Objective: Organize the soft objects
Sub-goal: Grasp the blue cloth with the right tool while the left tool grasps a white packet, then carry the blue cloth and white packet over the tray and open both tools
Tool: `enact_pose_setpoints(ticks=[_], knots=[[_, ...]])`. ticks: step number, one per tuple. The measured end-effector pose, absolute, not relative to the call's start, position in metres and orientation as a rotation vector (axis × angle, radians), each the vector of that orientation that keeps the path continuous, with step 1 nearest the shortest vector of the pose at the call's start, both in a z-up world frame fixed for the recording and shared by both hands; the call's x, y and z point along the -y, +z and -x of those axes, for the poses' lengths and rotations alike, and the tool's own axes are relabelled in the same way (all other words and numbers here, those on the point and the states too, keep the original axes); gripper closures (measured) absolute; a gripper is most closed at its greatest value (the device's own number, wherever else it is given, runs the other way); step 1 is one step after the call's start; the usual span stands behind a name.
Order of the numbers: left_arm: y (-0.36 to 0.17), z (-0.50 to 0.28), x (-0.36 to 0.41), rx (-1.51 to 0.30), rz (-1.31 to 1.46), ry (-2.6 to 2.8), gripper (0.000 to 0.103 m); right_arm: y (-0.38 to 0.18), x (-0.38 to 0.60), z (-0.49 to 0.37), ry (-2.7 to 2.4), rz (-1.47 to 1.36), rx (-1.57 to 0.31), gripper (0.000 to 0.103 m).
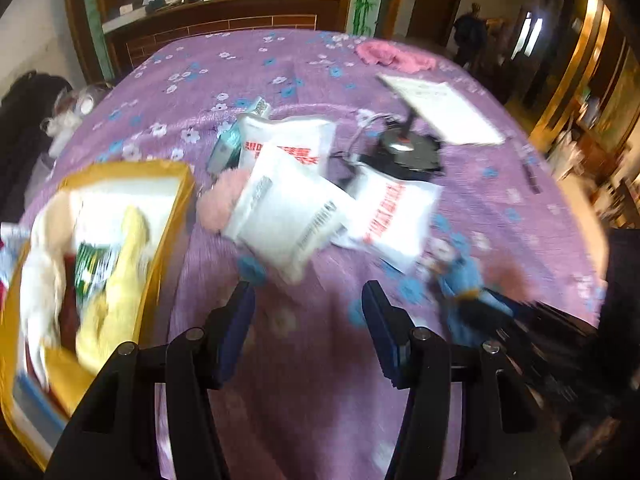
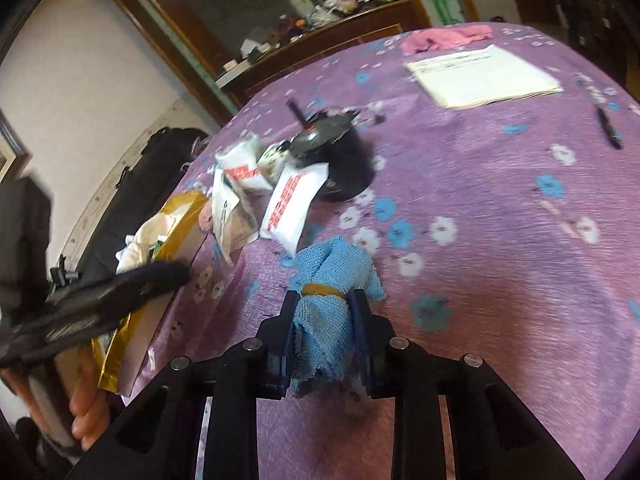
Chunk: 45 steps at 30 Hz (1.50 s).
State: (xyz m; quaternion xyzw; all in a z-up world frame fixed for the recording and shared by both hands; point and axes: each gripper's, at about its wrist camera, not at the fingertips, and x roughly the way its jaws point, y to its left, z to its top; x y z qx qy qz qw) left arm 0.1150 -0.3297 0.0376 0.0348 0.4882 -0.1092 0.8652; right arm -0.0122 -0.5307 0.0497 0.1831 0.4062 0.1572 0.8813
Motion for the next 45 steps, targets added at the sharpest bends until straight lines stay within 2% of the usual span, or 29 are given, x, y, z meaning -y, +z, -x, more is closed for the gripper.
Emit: enact_pose_setpoints(ticks=[6,8,10,11,18,29,37,45], knots=[[0.021,-0.141,0.339,-1.035,-0.091,-0.218,0.049,0.04,0.532,0.003,0.356,-0.413,-0.836,0.078],[0.018,-0.145,0.342,-1.034,-0.11,-0.208,0.055,0.04,0.529,0.004,0.341,-0.395,-0.831,0.078],[0.019,-0.148,0.341,-1.032,-0.111,-0.192,0.071,0.04,0.524,0.003,0.337,-0.365,-0.826,0.078],[0.02,-0.15,0.338,-1.03,-0.096,-0.191,0.074,0.042,0.521,0.004,0.337,-0.353,-0.823,0.078],[0.036,-0.145,0.311,-0.989,0.026,-0.204,0.095,0.043,0.52,0.006,0.354,-0.343,-0.816,0.077],[0.083,-0.075,0.27,-0.944,0.225,-0.311,0.095,0.046,0.52,0.011,0.356,-0.337,-0.803,0.077],[0.082,-0.029,0.256,-0.956,0.304,-0.357,0.095,0.048,0.52,0.015,0.336,-0.327,-0.794,0.078],[0.083,0.011,0.25,-0.928,0.252,-0.322,0.095,0.063,0.498,0.046,0.318,-0.289,-0.806,0.078]])
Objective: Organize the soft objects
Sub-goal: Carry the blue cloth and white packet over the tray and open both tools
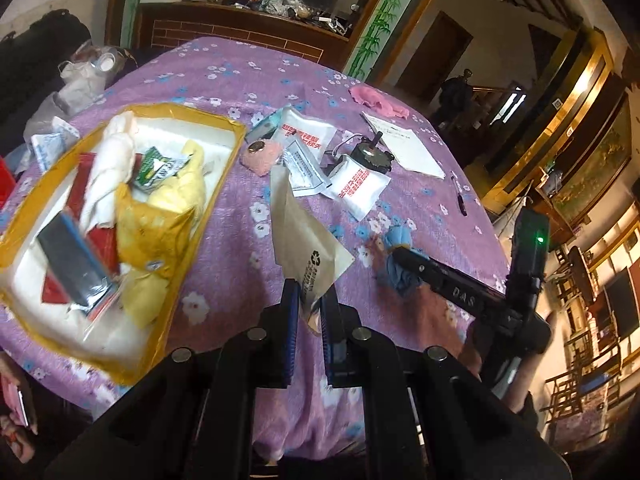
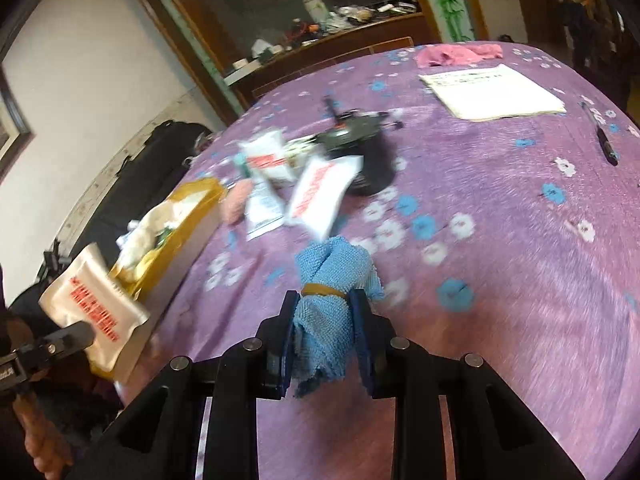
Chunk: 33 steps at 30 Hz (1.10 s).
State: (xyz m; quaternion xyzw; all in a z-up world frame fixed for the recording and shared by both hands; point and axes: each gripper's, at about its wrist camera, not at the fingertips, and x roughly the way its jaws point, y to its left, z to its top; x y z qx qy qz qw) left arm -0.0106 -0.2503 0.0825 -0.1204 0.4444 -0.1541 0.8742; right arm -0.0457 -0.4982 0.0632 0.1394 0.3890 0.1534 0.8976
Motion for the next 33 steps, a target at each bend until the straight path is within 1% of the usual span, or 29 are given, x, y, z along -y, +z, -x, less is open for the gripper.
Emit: enact_pose_setpoints(ticks=[7,12,21,26,33], knots=[[0.097,0.016,0.234,-0.877,0.241,-0.288,0.095,0.089,0.451,0.071,0.437,-0.213,-0.779,0.078],[0.11,0.014,0.216,-0.816,0.208,-0.225,0.095,0.111,0.426,0.07,0.502,-0.169,-0.763,0.078],[0.11,-0.021,0.184,-0.788,0.15,-0.134,0.095,0.13,0.356,0.019,0.566,-0.095,-0.774,0.078],[0.105,-0.054,0.16,-0.798,0.152,-0.093,0.095,0.124,0.323,-0.024,0.577,-0.089,-0.792,0.078],[0.08,-0.096,0.15,-0.834,0.05,0.045,0.095,0.113,0.293,-0.082,0.585,-0.127,-0.822,0.078]])
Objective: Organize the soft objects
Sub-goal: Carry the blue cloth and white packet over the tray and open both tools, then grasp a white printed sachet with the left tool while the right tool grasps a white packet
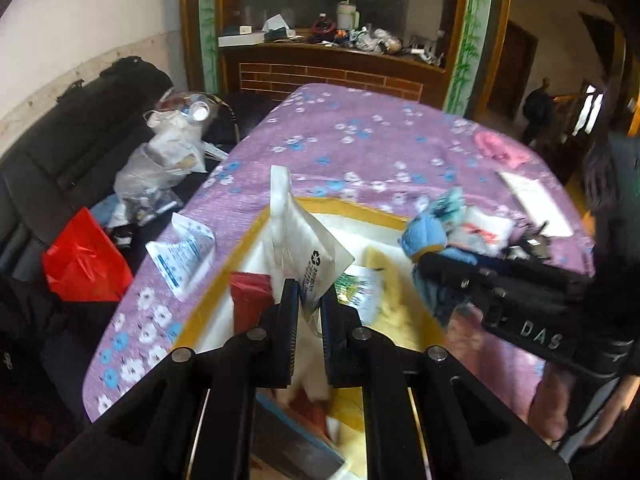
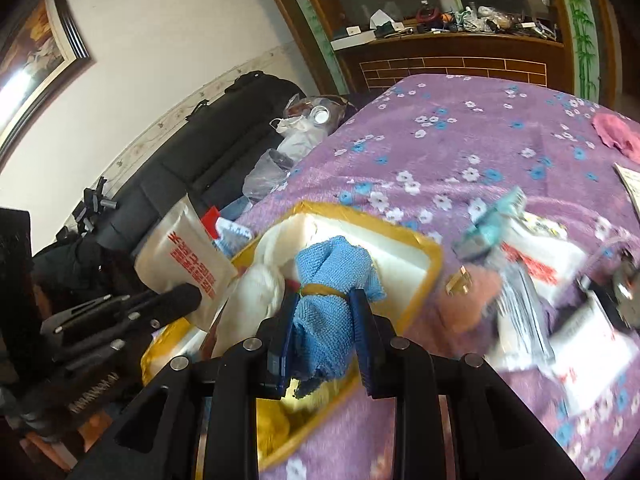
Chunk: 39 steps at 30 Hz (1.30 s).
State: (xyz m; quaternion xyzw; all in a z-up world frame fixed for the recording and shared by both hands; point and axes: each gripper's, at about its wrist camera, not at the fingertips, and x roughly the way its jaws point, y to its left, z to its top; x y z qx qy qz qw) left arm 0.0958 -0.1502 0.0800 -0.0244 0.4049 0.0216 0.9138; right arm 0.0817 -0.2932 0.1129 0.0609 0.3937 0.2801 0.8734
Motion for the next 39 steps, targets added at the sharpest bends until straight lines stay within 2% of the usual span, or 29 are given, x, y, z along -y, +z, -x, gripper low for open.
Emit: enact_pose_setpoints(ticks=[8,11,12,13,15,19,27,33,39], knots=[[0.063,-0.104,0.153,-0.842,0.003,0.066,0.094,0.08,0.272,-0.119,0.559,-0.132,-0.886,0.077],[0.061,-0.103,0.152,-0.868,0.094,-0.042,0.089,0.074,0.274,-0.124,0.557,-0.153,-0.906,0.073],[0.06,-0.103,0.153,-0.878,0.12,-0.073,0.081,0.073,0.275,-0.125,0.56,-0.165,-0.906,0.064],[0.059,-0.101,0.154,-0.887,0.148,-0.102,0.067,0.074,0.279,-0.125,0.568,-0.182,-0.902,0.052],[0.058,-0.098,0.157,-0.889,0.175,-0.107,0.049,0.079,0.286,-0.122,0.581,-0.206,-0.883,0.044],[0.061,-0.087,0.167,-0.885,0.193,-0.112,0.049,0.086,0.306,-0.115,0.565,-0.233,-0.851,0.03],[0.079,-0.062,0.192,-0.849,0.185,-0.085,0.049,0.087,0.361,-0.079,0.535,-0.339,-0.816,0.019],[0.093,-0.037,0.211,-0.824,0.205,-0.068,0.049,0.088,0.403,-0.035,0.502,-0.364,-0.799,0.016],[0.084,-0.019,0.236,-0.899,0.258,-0.159,0.049,0.086,0.445,0.001,0.461,-0.375,-0.806,0.012]])
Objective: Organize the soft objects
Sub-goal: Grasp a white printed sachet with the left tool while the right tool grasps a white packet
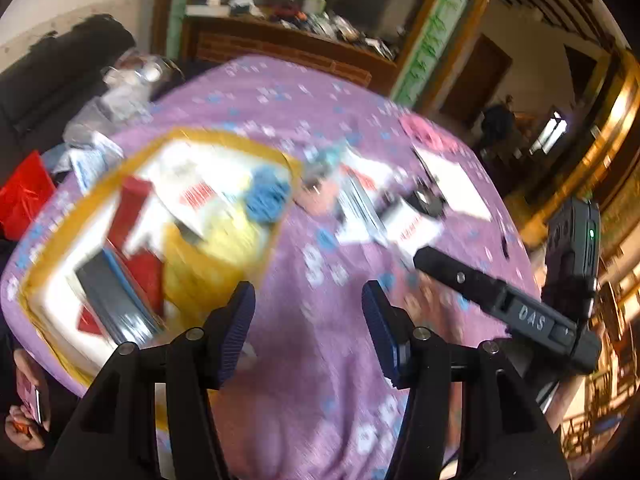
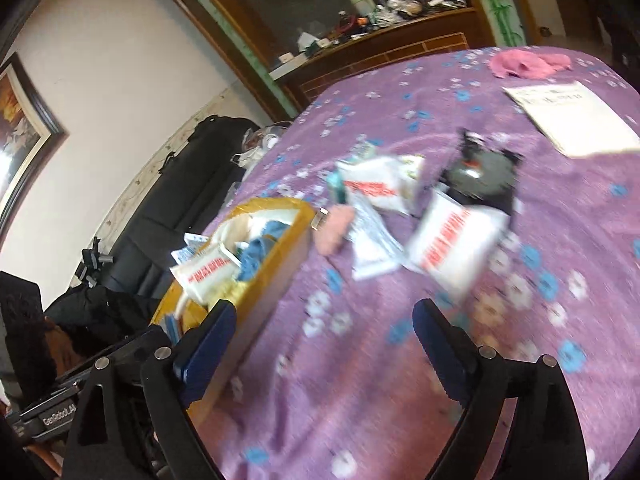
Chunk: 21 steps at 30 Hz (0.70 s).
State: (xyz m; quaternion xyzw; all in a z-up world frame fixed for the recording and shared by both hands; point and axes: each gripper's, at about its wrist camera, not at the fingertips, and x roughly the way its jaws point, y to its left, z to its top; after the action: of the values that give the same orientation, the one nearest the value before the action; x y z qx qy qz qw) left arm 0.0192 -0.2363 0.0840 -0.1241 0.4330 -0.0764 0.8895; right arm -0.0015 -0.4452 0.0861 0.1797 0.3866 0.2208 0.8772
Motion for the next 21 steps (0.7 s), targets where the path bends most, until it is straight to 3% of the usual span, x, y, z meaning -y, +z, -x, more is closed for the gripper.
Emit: enact_pose_setpoints(ticks=[21], knots=[[0.08,-0.003,0.282,-0.934,0.189,-0.248,0.049,0.077,0.503,0.03,0.384,-0.415,-0.836,0.011]])
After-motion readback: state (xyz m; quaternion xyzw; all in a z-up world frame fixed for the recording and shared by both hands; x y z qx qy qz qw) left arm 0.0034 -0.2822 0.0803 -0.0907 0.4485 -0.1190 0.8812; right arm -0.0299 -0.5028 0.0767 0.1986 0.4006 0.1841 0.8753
